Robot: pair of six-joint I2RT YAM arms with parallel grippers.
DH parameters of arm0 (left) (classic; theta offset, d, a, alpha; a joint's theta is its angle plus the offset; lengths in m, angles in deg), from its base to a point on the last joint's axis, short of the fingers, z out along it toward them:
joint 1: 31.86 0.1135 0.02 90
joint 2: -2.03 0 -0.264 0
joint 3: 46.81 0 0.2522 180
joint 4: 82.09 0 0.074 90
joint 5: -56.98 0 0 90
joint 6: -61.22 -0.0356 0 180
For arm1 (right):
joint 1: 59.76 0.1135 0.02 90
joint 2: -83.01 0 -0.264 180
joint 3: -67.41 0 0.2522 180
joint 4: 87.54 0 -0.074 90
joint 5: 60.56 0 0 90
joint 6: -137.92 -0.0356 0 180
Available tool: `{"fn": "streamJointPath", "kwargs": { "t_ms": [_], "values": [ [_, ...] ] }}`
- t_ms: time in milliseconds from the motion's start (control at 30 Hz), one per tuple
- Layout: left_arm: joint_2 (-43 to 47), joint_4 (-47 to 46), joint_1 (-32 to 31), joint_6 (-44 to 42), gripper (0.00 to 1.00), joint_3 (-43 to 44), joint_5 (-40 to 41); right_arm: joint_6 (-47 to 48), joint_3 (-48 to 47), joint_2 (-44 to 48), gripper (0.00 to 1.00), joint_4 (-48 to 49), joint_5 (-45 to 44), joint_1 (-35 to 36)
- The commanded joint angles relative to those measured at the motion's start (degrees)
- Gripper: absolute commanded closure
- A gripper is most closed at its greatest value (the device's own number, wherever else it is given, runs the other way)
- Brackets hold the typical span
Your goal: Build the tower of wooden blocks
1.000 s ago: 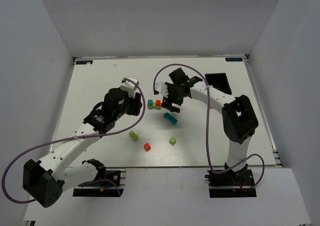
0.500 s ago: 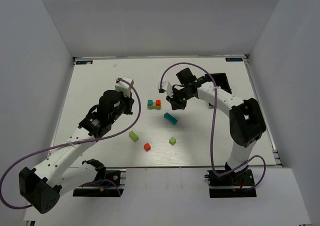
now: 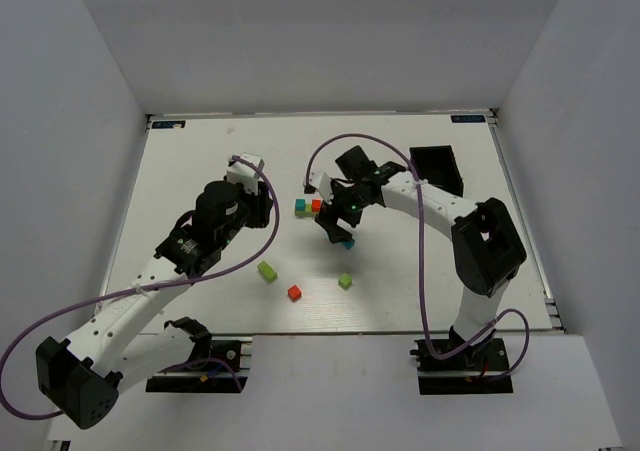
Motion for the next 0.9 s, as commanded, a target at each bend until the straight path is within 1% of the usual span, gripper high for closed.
{"fn": "streamJointPath", "kwargs": {
  "t_ms": [0,200,233,267,300,333,367,433,467,500,533,600,633,700,733,800,867],
  "values": [
    [1.26,-1.32,0.32,0.14,0.45,-0.35,0.80,-3.59,0.87,-1.15,0.10,2.97,-5.09,0.94],
    [1.26,-1.32,0.32,0.14,0.45,-0.35,0.80,-5.27,1.48,-0.19,0.10,5.34,-8.78,0.85],
    [1.26,-1.32,0.32,0.14,0.45,-0.35,0.80,-5.09,2.53,2.34,0.10,6.13,-9.67,0.59],
    [1.26,-1.32,0.32,0.14,0.45,-0.35,0.80,-4.74,4.45,3.58,0.10,10.92,-13.33,0.50],
    [1.26,-1.32,0.32,0.14,0.45,-0.35,0.80,-4.48,5.78,6.55,0.10,12.79,-14.06,0.33],
    [1.26,-1.32,0.32,0.14,0.45,-0.35,0.80,-4.48,9.79,7.89,0.10,14.81,-14.59,0.07],
    [1.26,-1.32,0.32,0.14,0.45,-0.35,0.80,-5.26,10.79,10.42,0.10,19.45,-14.42,-0.20],
    [1.26,-1.32,0.32,-0.39,0.45,-0.35,0.80,-6.75,12.81,12.03,0.10,21.41,-14.07,-0.55],
    [1.26,-1.32,0.32,-0.39,0.45,-0.35,0.80,-5.98,13.52,11.59,0.10,20.56,-12.68,-0.64],
    [1.26,-1.32,0.32,-0.39,0.45,-0.35,0.80,-5.88,12.92,10.11,0.13,19.50,-11.53,-0.73],
    [1.26,-1.32,0.32,-0.39,0.45,-0.35,0.80,-5.88,11.52,9.40,0.21,17.58,-10.04,-0.64],
    [1.26,-1.32,0.32,-0.39,0.45,-0.35,0.80,-5.88,8.53,6.85,0.39,14.16,-8.98,-0.55],
    [1.26,-1.32,0.32,-0.39,0.45,-0.35,0.80,-6.23,8.25,6.58,0.52,13.87,-7.41,-0.73],
    [1.26,-1.32,0.32,-0.39,0.45,-0.35,0.80,-6.41,8.42,6.32,0.62,13.69,-7.04,-0.20],
    [1.26,-1.32,0.32,-0.39,0.45,-0.35,0.80,-6.50,8.43,6.14,0.69,13.61,-6.78,-0.11],
    [1.26,-1.32,0.32,-0.39,0.45,-0.35,0.27,-7.02,7.81,4.83,0.69,12.65,-6.86,-0.03],
    [1.26,-1.32,0.32,-0.39,0.45,-0.35,0.27,-7.55,6.68,2.64,0.65,11.50,-7.30,0.06]
  ]
}}
